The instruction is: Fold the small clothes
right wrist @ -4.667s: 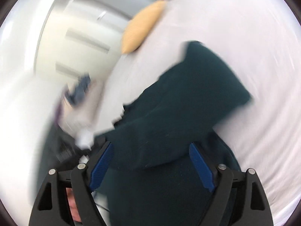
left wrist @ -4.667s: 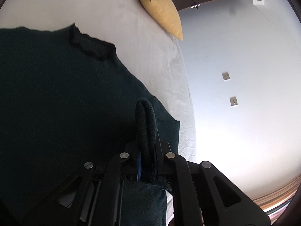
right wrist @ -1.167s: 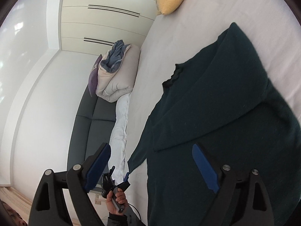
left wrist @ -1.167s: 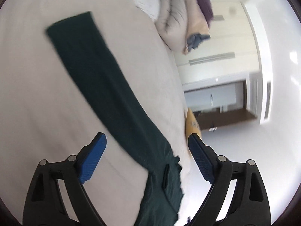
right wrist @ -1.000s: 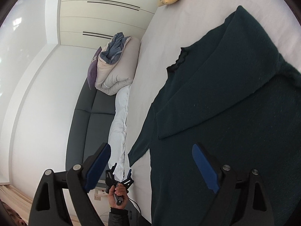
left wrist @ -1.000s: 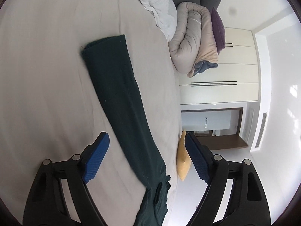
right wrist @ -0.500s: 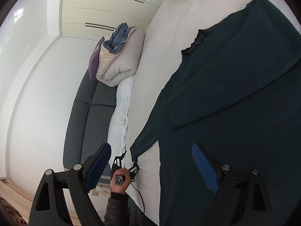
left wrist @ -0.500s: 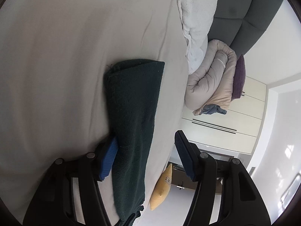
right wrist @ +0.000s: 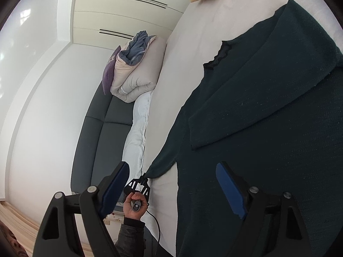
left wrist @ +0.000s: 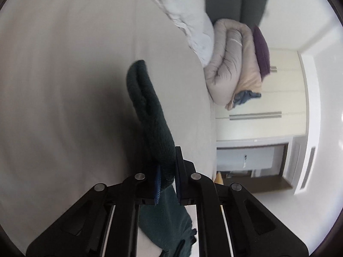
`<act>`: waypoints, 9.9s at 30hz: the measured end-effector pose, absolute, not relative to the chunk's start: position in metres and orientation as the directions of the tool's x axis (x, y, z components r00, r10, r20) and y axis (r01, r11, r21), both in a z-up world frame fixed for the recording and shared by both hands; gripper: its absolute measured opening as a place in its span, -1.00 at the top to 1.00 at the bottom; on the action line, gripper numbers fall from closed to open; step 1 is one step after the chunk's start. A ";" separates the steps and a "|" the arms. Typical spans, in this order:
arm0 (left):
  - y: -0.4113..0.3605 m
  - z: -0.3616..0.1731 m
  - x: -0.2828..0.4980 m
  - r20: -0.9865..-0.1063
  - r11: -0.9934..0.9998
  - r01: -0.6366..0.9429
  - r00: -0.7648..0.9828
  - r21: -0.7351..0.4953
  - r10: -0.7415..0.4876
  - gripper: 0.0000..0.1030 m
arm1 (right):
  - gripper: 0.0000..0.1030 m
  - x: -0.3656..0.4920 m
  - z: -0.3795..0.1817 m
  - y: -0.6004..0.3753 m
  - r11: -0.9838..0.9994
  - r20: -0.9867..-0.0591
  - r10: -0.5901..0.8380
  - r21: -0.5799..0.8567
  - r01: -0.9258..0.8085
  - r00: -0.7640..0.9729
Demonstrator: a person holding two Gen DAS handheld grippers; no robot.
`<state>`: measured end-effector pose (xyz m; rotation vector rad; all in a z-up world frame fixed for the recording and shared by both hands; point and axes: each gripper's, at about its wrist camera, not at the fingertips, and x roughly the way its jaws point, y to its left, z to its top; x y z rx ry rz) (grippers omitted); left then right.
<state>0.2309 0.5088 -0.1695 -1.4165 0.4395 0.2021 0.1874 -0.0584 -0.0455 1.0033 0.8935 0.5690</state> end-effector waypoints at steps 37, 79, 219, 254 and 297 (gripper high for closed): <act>0.085 -0.135 0.277 -0.632 0.965 0.204 0.773 0.165 -0.055 0.82 | 0.38 0.365 -0.112 0.038 0.515 -0.514 0.824 0.855 0.066 0.236; 0.191 -0.139 0.387 -0.783 0.932 0.094 0.516 -0.350 -0.347 0.75 | 0.82 0.360 -0.084 -0.151 0.867 -0.795 0.425 0.495 0.056 0.433; 0.266 -0.201 0.021 -0.588 0.565 -0.164 0.233 -0.809 -0.774 0.44 | -0.28 -0.043 -0.110 -0.229 0.686 -0.654 0.565 0.711 0.154 0.503; 0.300 -0.142 0.019 -0.358 0.372 -0.065 0.463 -0.926 -0.811 0.86 | 0.85 -0.037 -0.063 -0.213 0.678 -0.592 0.597 0.733 0.054 0.541; 0.289 -0.094 0.376 -0.397 0.450 -0.070 0.604 -0.890 -0.691 0.86 | 0.85 0.289 -0.051 -0.244 0.671 -0.577 0.485 0.727 0.143 0.657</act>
